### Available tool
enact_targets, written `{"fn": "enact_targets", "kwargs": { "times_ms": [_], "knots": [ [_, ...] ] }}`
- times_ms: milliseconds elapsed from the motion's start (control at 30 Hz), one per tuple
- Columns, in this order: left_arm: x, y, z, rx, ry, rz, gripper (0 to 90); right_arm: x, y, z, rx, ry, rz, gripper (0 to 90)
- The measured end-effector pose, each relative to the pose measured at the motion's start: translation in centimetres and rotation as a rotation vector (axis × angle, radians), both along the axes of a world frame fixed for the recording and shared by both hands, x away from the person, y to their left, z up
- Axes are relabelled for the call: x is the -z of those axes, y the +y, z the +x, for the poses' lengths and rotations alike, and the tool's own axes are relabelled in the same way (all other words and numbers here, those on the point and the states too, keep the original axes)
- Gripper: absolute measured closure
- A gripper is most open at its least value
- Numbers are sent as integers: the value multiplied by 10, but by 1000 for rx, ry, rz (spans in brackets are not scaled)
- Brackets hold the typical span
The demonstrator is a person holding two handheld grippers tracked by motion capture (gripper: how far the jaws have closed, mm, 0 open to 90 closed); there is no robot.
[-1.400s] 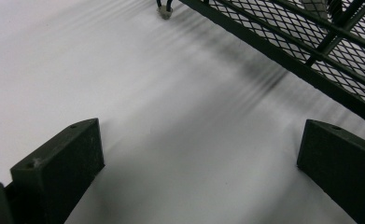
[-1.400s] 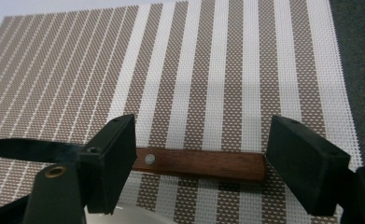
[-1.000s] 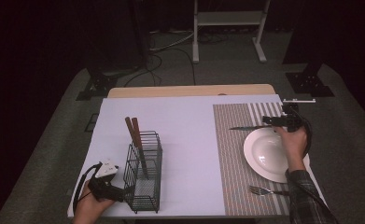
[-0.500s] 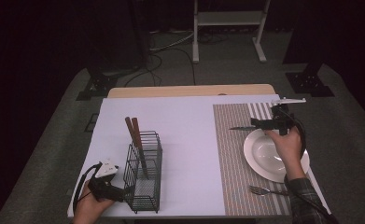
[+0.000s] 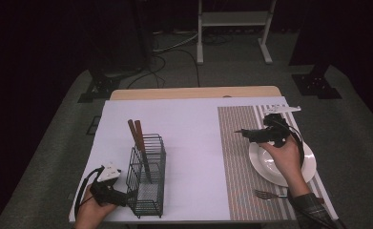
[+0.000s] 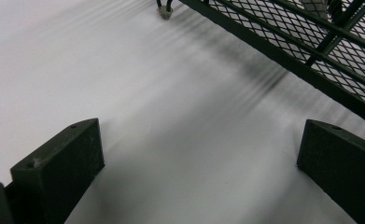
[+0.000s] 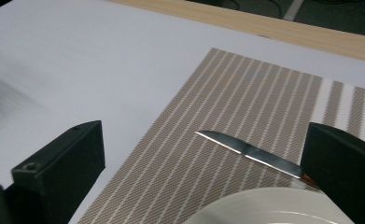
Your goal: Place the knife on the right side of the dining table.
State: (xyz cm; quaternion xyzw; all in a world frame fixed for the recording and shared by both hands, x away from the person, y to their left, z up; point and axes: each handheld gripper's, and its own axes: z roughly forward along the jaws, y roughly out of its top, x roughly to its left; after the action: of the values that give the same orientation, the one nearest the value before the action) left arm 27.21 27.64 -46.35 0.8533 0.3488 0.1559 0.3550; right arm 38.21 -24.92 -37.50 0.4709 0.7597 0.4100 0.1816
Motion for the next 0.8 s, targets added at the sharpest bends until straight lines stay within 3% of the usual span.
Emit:
{"fn": "enact_targets", "kwargs": {
  "times_ms": [367,800],
  "knots": [
    [0,0,0,1,0,1,0,6,33,-28,-123,-5,-23,0],
    [0,0,0,1,-1,0,0,28,73,-50,-252,46,-53,0]
  ]
}}
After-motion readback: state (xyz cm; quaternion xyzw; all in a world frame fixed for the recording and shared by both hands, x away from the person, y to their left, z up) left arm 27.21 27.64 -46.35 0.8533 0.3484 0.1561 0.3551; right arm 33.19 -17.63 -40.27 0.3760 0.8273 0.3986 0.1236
